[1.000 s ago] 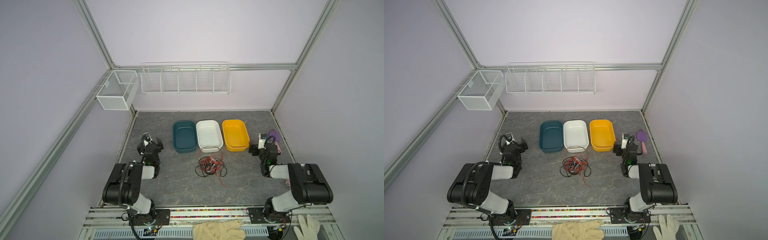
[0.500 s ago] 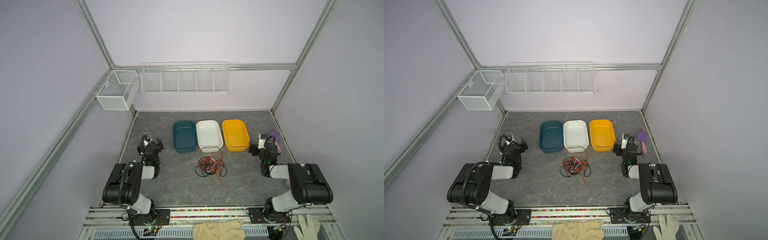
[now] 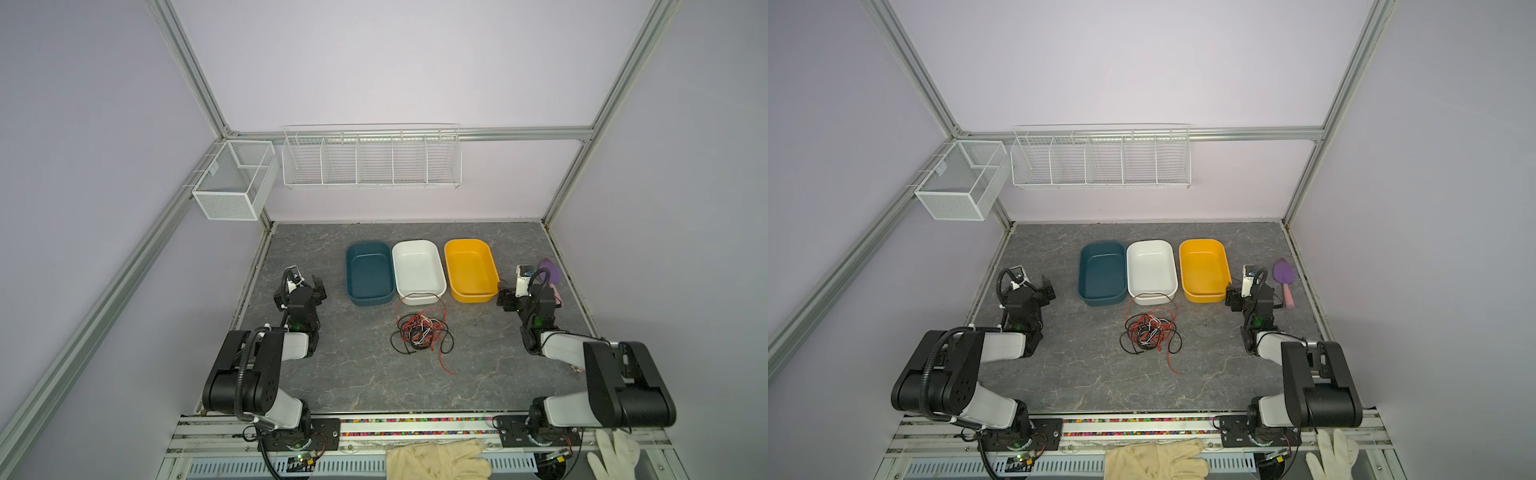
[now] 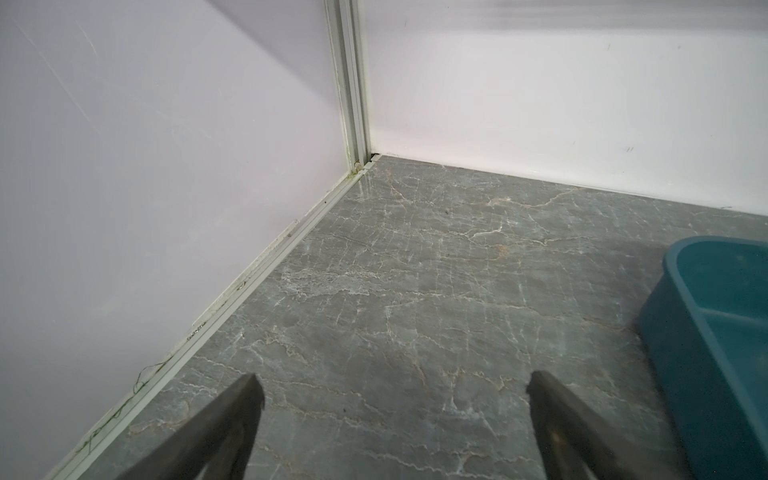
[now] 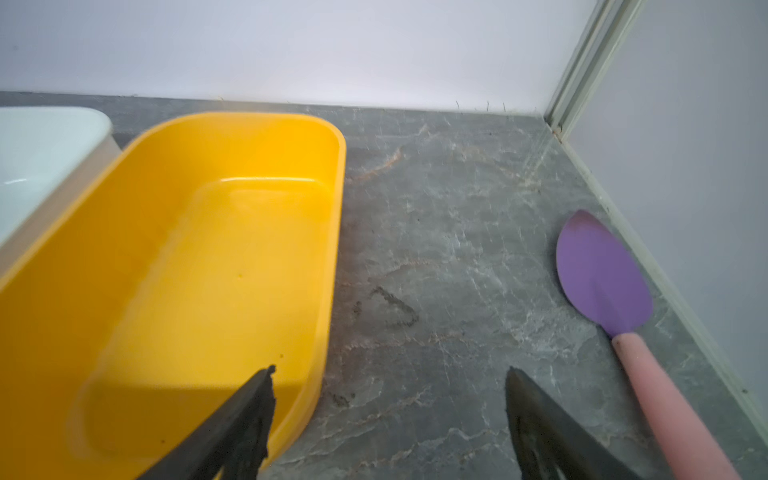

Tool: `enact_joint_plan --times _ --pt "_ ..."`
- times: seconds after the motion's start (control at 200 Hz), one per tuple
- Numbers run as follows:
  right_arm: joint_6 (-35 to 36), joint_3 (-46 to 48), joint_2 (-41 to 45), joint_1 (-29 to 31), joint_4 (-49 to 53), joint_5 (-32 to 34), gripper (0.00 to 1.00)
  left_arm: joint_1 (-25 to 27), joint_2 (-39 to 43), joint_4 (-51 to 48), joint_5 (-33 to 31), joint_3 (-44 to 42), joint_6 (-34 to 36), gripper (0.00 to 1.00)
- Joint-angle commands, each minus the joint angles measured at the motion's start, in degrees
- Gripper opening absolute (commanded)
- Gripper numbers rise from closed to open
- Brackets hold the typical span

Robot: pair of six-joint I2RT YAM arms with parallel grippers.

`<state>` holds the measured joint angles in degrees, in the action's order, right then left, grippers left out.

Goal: Untangle the cables

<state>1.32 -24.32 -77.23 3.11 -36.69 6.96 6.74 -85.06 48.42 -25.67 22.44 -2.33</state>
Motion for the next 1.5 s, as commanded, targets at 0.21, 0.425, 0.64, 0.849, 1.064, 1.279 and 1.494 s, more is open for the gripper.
enact_joint_plan --times 0.21,0.425,0.64,0.849,1.064,1.279,1.494 --pt "-16.3 -6.2 23.1 6.5 23.1 4.1 0.88 -0.3 25.0 -22.3 5.6 5.6 -4.8 0.99" --pt "-32.5 -15.4 30.6 5.4 43.9 -2.0 0.89 -0.4 37.3 -47.2 3.9 15.7 -29.5 0.99" --pt "-31.0 -20.0 29.9 7.5 52.1 -12.6 0.88 -0.3 40.8 -55.4 23.5 19.0 -31.8 0.99" --pt "-29.5 -20.3 29.7 19.0 59.3 -11.7 0.88 6.3 40.0 -70.5 20.7 23.0 -32.2 0.99" --pt "-29.4 -18.1 26.9 31.1 61.9 -9.9 0.92 20.4 40.6 -74.9 9.4 20.0 -35.4 0.99" --pt "-29.0 -16.5 24.4 37.5 60.4 -12.4 0.98 28.4 37.9 -75.3 8.1 16.3 -41.0 1.00" --pt "-29.2 -15.6 18.9 40.1 59.0 -15.2 0.69 34.1 33.2 -73.4 9.9 12.2 -47.0 0.97"
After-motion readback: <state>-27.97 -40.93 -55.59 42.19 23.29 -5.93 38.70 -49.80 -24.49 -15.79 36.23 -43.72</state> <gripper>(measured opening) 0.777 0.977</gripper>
